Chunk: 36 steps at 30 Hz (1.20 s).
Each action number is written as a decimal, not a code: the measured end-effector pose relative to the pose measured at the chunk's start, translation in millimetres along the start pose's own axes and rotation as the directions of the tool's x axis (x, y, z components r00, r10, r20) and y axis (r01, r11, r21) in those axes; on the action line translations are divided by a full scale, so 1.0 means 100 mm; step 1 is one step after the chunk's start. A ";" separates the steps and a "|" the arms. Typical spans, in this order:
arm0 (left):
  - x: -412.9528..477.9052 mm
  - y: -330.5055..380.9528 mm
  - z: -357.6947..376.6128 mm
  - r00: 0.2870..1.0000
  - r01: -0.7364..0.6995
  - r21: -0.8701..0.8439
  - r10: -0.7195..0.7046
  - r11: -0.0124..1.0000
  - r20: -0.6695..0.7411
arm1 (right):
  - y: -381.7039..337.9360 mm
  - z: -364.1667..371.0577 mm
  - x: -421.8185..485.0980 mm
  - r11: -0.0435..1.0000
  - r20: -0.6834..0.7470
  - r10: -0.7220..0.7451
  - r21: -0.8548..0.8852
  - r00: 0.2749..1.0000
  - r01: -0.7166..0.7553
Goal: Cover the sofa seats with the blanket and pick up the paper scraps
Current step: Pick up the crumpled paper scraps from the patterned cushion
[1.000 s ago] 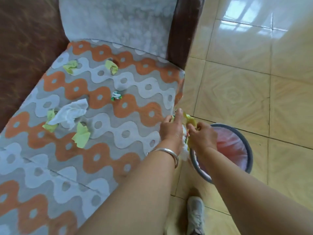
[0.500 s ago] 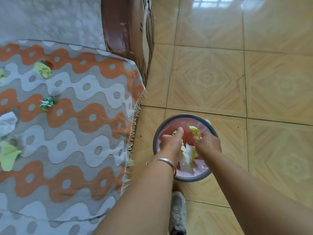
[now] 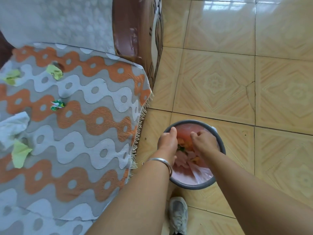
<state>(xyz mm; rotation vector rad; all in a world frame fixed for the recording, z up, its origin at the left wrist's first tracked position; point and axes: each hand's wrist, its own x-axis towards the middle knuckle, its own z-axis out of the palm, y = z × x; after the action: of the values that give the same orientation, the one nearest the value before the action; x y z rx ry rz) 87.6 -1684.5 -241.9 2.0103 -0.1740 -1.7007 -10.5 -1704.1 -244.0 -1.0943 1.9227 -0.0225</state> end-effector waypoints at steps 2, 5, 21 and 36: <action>-0.04 0.09 -0.10 1.000 -0.026 -0.082 0.027 0.996 0.003 | -0.17 0.04 -0.06 0.998 -0.005 -0.062 0.008 0.998 0.062; -0.08 0.24 -0.35 0.993 -0.115 -0.145 0.109 0.983 -0.049 | -0.52 0.17 -0.18 0.986 0.000 -0.149 0.072 0.989 0.148; -0.23 0.64 -2.50 0.641 -0.477 0.331 0.580 0.814 -0.503 | -2.15 1.54 -1.04 0.903 0.064 -0.429 0.032 0.901 0.428; 0.02 0.12 -3.96 0.738 0.011 0.526 0.348 0.851 -0.578 | -2.80 2.61 -1.28 0.642 0.238 -0.579 -0.456 0.780 0.616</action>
<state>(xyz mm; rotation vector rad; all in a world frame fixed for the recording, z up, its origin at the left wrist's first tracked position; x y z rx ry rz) 467.7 -1582.2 -200.3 2.7470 -0.5861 -0.7678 389.4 -1686.0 -197.5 -2.0455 1.4357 0.1708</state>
